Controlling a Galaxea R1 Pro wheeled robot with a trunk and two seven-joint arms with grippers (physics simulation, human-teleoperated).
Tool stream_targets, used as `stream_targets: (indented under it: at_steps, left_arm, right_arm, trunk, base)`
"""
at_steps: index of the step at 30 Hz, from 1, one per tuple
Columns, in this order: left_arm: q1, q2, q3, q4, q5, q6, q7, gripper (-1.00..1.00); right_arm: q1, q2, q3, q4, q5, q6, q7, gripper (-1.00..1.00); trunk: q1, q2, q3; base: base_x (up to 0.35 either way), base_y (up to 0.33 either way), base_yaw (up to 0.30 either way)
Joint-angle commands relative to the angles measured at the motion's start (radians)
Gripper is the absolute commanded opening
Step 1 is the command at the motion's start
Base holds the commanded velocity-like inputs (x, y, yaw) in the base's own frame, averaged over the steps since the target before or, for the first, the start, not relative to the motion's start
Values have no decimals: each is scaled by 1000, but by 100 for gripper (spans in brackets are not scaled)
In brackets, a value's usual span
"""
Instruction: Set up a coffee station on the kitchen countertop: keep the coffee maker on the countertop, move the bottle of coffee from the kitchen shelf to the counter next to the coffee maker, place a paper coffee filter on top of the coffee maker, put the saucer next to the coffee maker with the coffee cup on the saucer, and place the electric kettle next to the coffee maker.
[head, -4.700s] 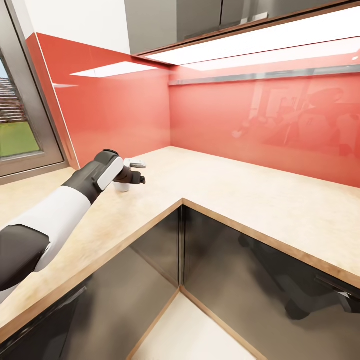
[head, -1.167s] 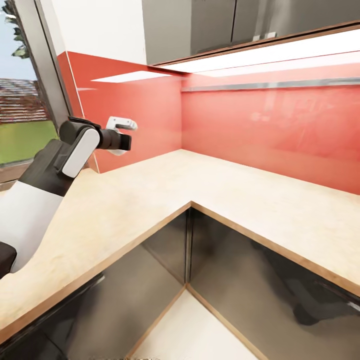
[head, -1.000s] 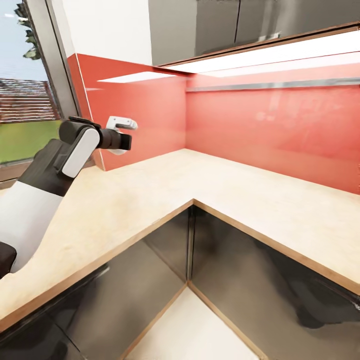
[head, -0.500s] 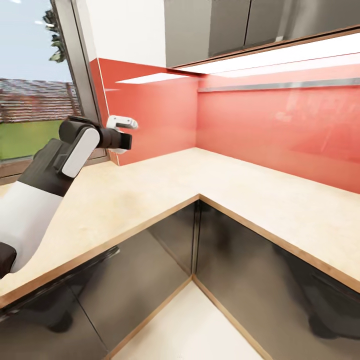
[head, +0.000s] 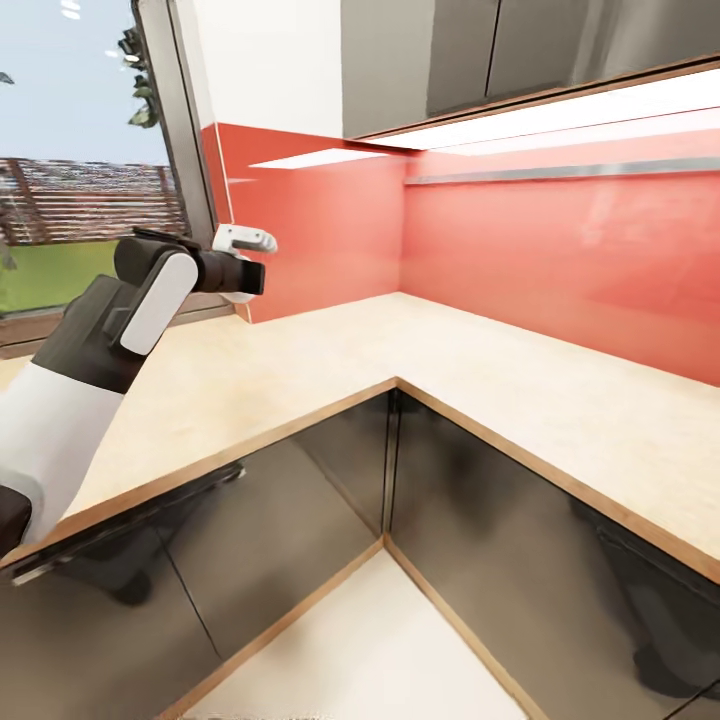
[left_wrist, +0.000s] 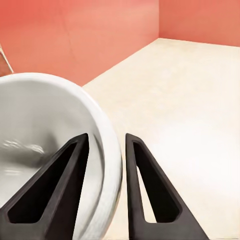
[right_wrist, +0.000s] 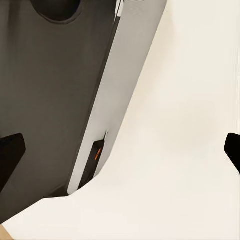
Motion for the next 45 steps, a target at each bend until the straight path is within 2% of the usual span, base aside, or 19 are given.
stream_targets:
  at_steps: [1,11,17,19,45]
  left_arm:
    - [-1,1,-3,-1,9,2,9,-100]
    - [-1,1,-3,-2,9,2,9,-100]
    - [-1,1,-3,-2,9,2,9,-100]
    - [-1,1,-3,-2,9,2,9,-100]
    - [0,7,0,-27,9,2,9,-100]
  right_arm:
    - [-2,0,8,4,1,-10,0,100]
    - [-2,0,8,4,1,-10,-13,100]
    - [-2,1,9,4,1,-9,-100,100]
    - [-2,1,9,5,1,-9,-109,100]
    - [-2,1,9,5,1,-9,-117,100]
  trunk:
    - [0,-1,-1]
    - [0,-1,-1]
    - [0,-1,-1]
    - [0,-1,-1]
    - [0,-1,-1]
  base:
    - [-27,-24,201]
    - [-6,-5,257]
    - [0,0,271]
    - [0,0,272]
    - [-29,68,212]
